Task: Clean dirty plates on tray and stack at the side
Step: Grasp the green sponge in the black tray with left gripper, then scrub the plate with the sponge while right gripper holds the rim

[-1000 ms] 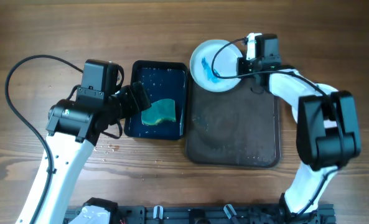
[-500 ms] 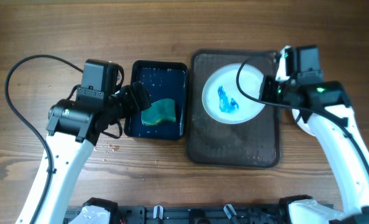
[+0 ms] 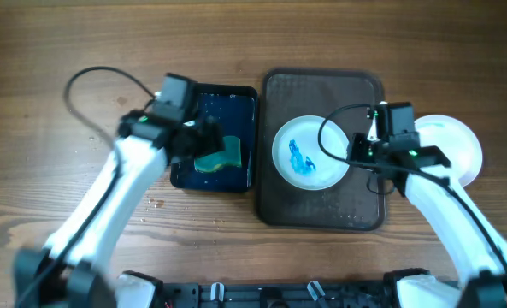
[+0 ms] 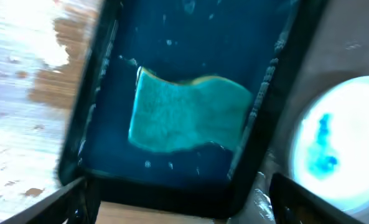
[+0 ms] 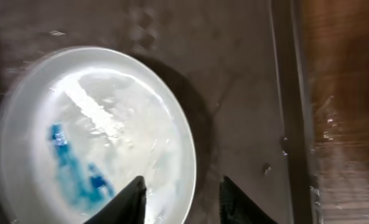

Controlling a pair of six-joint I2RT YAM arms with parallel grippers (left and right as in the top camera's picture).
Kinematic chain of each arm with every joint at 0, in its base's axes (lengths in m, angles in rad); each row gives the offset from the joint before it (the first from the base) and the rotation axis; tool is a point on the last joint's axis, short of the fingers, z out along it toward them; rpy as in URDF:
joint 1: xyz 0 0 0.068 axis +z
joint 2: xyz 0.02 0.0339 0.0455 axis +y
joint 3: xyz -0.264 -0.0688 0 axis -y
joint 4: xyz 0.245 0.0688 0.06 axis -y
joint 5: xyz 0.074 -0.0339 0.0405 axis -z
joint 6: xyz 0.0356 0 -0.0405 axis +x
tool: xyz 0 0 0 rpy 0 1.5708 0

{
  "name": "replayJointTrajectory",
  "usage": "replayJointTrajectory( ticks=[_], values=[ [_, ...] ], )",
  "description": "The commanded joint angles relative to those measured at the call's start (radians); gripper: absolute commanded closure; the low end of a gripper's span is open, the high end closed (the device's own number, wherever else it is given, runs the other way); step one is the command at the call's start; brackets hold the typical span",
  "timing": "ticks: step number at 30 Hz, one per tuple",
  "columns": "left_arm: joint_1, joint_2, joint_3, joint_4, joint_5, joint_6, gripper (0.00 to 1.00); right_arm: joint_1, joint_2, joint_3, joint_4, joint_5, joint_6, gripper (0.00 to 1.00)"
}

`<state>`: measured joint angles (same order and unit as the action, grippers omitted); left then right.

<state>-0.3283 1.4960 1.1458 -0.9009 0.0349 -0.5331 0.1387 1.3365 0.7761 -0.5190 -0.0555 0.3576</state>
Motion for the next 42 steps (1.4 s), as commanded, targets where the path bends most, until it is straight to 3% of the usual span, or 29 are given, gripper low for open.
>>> replayJointTrajectory(
  ticks=[1, 6, 7, 8, 16, 21, 27, 31, 37, 39, 42],
  values=[
    [-0.028, 0.189, -0.026, 0.088, -0.036, 0.005, 0.22, -0.002, -0.098, 0.031, -0.035, -0.016, -0.067, 0.60],
    [-0.050, 0.377, -0.026, 0.201, -0.025, 0.005, 0.59, -0.002, -0.129, 0.031, -0.101, -0.016, -0.067, 0.60],
    [-0.056, 0.408, -0.026, 0.210, -0.026, 0.005, 0.92, -0.002, -0.128, 0.031, -0.116, -0.016, -0.067, 0.60],
    [-0.056, 0.425, -0.026, 0.205, -0.025, 0.006, 0.96, -0.002, -0.128, 0.031, -0.127, -0.016, -0.067, 0.60],
    [-0.048, 0.266, 0.105, 0.013, -0.022, 0.030, 0.96, -0.002, -0.129, 0.031, -0.146, -0.015, -0.069, 0.60],
    [-0.050, 0.214, 0.097, 0.023, -0.086, 0.031, 0.96, -0.002, -0.129, 0.031, -0.144, -0.015, -0.068, 0.60],
    [-0.050, 0.307, -0.007, 0.159, -0.119, 0.032, 0.96, -0.002, -0.128, 0.031, -0.148, -0.011, -0.058, 0.60],
    [-0.050, 0.344, -0.008, 0.155, -0.111, 0.078, 0.96, -0.002, -0.127, 0.031, -0.153, -0.011, -0.027, 0.60],
    [-0.053, 0.275, 0.232, -0.095, -0.077, 0.077, 0.96, -0.003, -0.098, 0.031, -0.179, 0.040, 0.116, 0.61],
    [-0.069, 0.257, 0.345, -0.167, -0.077, 0.077, 0.96, -0.003, -0.057, 0.031, -0.174, 0.025, 0.112, 0.61],
    [-0.113, 0.256, 0.470, -0.210, -0.063, 0.077, 0.96, -0.003, 0.027, 0.031, -0.133, -0.096, -0.021, 0.61]
  ],
)
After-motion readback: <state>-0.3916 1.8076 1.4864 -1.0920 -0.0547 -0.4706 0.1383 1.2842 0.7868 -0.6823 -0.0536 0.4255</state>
